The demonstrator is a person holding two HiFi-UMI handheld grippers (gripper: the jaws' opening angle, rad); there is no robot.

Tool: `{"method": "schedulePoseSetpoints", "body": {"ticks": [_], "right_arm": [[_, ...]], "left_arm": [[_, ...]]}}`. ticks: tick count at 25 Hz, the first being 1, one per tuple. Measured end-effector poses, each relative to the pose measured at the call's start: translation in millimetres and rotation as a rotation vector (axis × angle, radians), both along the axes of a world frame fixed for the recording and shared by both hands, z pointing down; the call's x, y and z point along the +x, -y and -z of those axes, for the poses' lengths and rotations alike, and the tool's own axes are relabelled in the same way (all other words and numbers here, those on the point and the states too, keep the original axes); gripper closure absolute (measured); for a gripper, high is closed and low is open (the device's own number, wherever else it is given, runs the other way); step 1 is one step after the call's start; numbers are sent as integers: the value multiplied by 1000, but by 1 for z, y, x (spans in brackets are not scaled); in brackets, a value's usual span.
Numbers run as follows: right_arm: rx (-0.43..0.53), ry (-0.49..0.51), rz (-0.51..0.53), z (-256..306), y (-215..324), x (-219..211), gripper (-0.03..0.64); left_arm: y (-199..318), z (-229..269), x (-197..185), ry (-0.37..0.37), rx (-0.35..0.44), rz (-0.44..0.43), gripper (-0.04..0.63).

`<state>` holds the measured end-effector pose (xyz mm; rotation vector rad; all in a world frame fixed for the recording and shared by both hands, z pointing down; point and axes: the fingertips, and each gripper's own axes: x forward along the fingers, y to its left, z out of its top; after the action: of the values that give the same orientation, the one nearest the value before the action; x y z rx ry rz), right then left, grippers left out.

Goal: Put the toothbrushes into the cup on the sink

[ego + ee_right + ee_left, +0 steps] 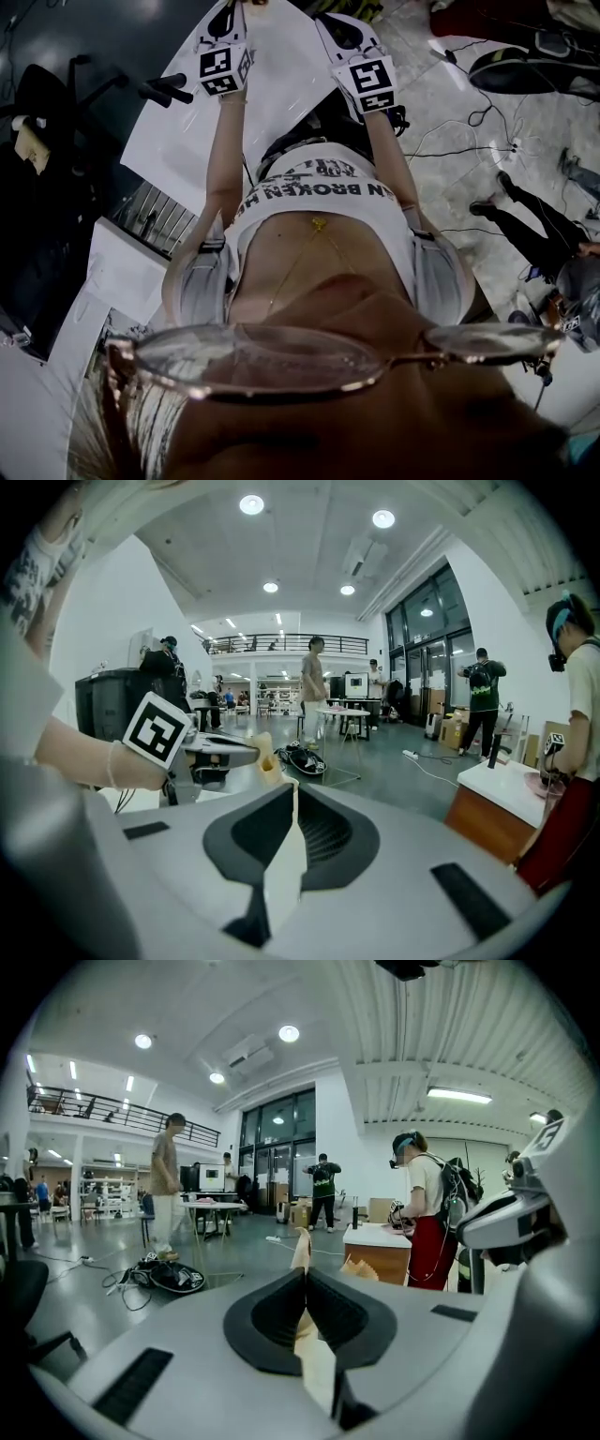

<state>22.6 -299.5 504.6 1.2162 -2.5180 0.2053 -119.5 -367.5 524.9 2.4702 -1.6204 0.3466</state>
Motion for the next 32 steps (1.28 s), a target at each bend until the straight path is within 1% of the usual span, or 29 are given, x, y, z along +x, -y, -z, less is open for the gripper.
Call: {"method": "schedulePoseSetpoints", "body": {"ticks": [6,15,19,20,22,23,27,32], "right_arm": [[-2,-2,10,0,0,-4,581],[-8,-3,6,-1,-1,-2,581],[-4,-4,3,0,-1,-2,581],[-3,-4,4,1,-1,-2,581],[-1,-3,7,1,0,-4,581],[0,-3,10,1,0,-5,581],[-3,-4,24,0,0,-8,581],[-5,-5,46,-3,3,-16,581]], "left_arm": [[-1,-10,-1,-10,-36,-2,580],[-4,-12,-1,-18,-36,-9,580],[-6,-14,4,-34,-49,-31,575],[-7,-15,5,-41,-53,-33,567],[-10,-14,6,-55,-53,-32,487],[-12,-13,7,-63,-51,-30,468],[-25,-8,12,-86,-46,-32,454],[-38,-4,13,-102,-49,-21,453]]}}
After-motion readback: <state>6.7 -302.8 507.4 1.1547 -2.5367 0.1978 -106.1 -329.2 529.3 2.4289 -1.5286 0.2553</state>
